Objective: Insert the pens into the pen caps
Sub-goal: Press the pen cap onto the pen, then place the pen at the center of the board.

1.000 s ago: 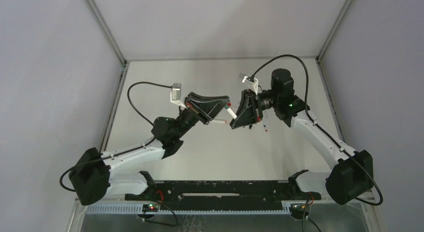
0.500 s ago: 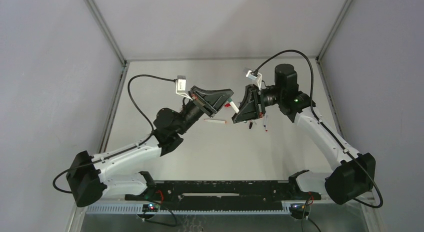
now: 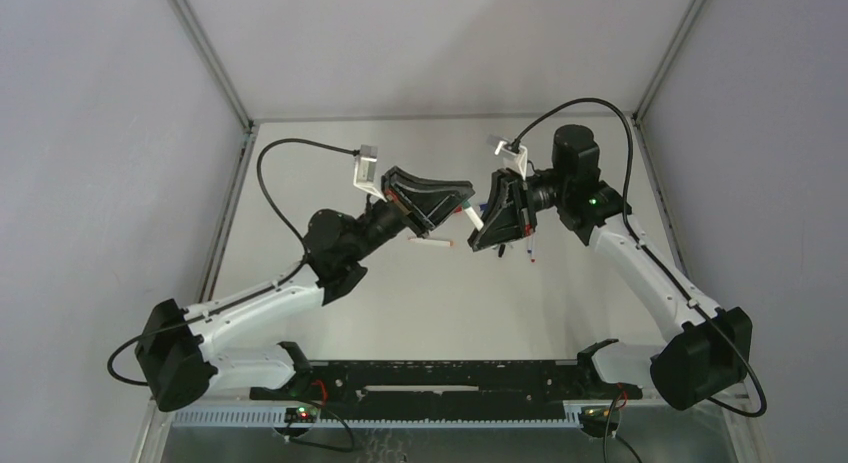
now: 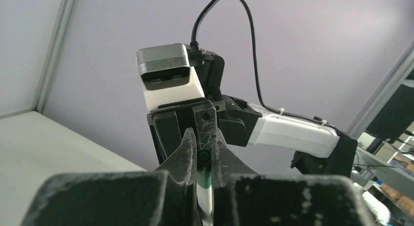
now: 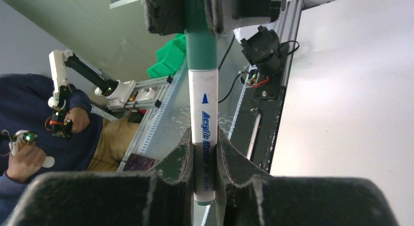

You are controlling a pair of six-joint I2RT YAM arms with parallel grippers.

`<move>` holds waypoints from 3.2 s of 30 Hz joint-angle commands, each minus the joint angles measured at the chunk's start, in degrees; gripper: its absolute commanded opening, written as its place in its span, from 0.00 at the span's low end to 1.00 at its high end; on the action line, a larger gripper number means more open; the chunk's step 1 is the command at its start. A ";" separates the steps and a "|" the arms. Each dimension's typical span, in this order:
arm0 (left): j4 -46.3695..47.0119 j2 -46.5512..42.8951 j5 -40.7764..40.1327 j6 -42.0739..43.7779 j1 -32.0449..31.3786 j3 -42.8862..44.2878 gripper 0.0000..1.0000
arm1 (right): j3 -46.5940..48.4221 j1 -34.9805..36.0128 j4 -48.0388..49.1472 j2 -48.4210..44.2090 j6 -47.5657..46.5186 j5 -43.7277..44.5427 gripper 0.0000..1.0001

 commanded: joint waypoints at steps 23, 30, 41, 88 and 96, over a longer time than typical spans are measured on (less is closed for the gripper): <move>-28.98 8.27 19.32 2.55 -5.86 -0.05 0.00 | 5.13 -3.51 1.52 -1.21 -2.14 15.28 0.00; -19.60 7.56 14.55 -5.59 -5.08 -1.70 0.00 | 5.87 -1.58 -11.42 -1.22 -16.61 16.99 0.00; -10.48 -1.20 4.56 -11.26 0.15 -4.63 0.27 | 5.85 2.35 -23.46 1.72 -28.73 19.39 0.00; -23.66 -26.01 -21.01 11.74 5.13 -28.32 0.89 | 6.73 -23.59 -19.19 32.25 -27.04 73.51 0.04; -22.77 -25.64 -21.01 10.95 5.24 -29.20 0.89 | 13.87 -26.15 -24.34 40.94 -26.17 73.52 0.06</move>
